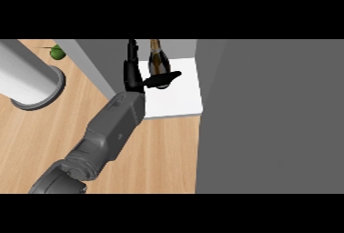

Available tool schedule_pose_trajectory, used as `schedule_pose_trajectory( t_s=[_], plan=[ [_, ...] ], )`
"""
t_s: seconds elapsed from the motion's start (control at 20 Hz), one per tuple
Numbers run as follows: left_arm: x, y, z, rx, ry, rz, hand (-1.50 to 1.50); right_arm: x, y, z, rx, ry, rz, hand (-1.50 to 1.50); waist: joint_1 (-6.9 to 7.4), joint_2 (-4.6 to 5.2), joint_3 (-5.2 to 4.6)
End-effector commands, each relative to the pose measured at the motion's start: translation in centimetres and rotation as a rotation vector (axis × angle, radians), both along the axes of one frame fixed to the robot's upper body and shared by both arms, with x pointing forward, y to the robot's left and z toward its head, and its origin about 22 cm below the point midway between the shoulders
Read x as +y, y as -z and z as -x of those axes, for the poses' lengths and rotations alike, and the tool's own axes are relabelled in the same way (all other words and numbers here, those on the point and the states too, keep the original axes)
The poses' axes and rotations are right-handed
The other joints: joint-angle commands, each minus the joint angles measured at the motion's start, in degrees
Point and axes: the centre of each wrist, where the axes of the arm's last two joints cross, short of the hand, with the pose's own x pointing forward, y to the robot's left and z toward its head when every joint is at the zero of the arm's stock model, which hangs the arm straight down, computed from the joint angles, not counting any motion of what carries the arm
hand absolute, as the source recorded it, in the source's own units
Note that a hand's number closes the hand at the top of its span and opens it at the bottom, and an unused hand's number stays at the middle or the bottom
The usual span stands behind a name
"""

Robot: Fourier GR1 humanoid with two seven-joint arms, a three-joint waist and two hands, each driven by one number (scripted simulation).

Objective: Pick up the wine, place it into the cabinet and close the cabinet

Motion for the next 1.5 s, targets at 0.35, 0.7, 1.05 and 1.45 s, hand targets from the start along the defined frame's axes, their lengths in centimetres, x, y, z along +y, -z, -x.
schedule_pose_trajectory(
  t_s=[0.35, 0.7, 1.05, 1.45],
  plan=[
    [0.6, 1.0, 0.5, -0.035, 0.063, 0.027, -1.50, 0.7, -1.0, 1.0, -0.028, -0.019, -0.024, -1.50, 0.70, 0.13, -0.24],
    [0.7, 1.4, 0.7, -0.004, 0.110, 0.054, -1.50, 0.1, -0.1, 1.3, -0.007, -0.025, -0.005, -1.50, 0.74, -0.26, -0.17],
    [1.3, 2.7, 1.5, -0.033, 0.123, 0.137, -1.50, 0.1, -0.4, 0.9, -0.008, -0.038, -0.027, -1.50, 0.00, -0.46, -0.18],
    [1.2, 3.1, 1.8, -0.028, 0.148, 0.189, -1.50, 0.4, -1.1, 0.4, -0.011, -0.045, -0.021, -1.50, -0.03, -0.57, -0.19]
  ],
)
